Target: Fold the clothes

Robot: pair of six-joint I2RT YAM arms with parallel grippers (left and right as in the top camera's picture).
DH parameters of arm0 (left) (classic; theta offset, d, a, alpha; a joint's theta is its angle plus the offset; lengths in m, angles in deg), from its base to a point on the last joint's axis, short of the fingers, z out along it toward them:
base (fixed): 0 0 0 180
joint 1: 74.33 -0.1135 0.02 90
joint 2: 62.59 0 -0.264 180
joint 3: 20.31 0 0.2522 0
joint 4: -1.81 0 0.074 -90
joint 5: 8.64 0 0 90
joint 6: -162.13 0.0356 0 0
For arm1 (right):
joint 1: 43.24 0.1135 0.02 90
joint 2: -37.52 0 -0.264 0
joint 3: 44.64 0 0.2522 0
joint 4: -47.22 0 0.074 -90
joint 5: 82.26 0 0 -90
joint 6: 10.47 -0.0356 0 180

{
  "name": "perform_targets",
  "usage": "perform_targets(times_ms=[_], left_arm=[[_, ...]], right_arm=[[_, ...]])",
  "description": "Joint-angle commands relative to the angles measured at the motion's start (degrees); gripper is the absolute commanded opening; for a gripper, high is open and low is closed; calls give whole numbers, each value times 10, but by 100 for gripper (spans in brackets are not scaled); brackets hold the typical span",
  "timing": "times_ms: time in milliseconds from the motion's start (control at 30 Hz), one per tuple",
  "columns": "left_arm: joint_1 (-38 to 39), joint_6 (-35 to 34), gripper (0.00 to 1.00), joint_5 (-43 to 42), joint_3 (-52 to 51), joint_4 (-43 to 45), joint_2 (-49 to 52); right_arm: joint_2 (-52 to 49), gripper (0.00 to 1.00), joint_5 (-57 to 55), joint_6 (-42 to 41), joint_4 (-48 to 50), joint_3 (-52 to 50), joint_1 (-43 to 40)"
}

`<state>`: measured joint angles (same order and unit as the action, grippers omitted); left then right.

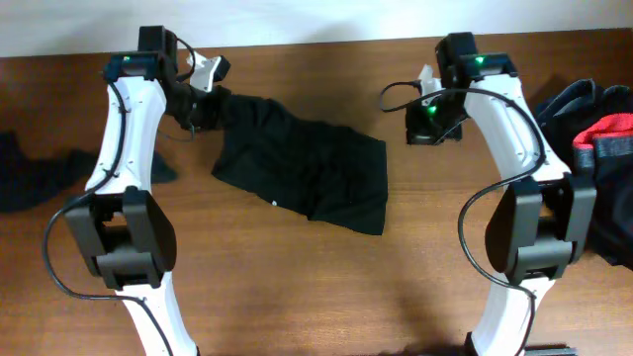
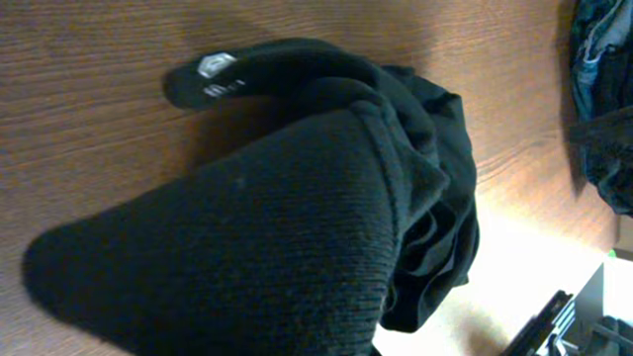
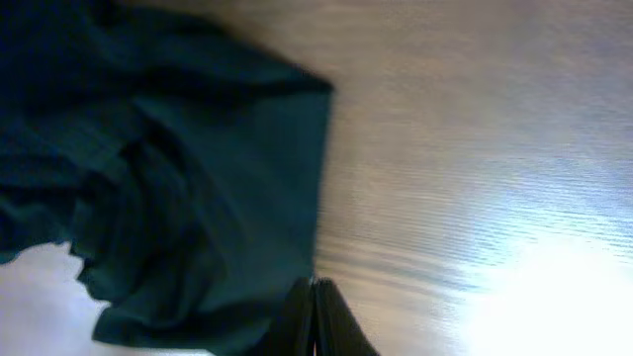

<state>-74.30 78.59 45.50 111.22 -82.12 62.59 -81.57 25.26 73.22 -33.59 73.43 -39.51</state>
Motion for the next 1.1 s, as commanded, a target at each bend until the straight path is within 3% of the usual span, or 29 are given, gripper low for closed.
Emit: perform_targets(times_ms=[0, 200, 367, 600, 900, 1067], left_arm=[[-3, 2, 1, -3, 6, 5, -9], [-3, -4, 1, 3, 6, 7, -9], [-3, -5, 1, 7, 6, 7, -9], [-3, -44, 1, 59, 6, 13, -9], [-3, -193, 1, 150, 6, 42, -9], [-3, -219, 1, 158, 6, 52, -9]], right_arm=[[-3, 4, 66, -35, 27, -51, 25], [-3, 4, 157, -151, 136, -150, 38], [-3, 4, 168, -225, 194, -199, 33], [-3, 4, 168, -243, 200, -202, 15], [-3, 4, 164, -257, 210, -202, 14], [-3, 4, 163, -257, 215, -202, 15]])
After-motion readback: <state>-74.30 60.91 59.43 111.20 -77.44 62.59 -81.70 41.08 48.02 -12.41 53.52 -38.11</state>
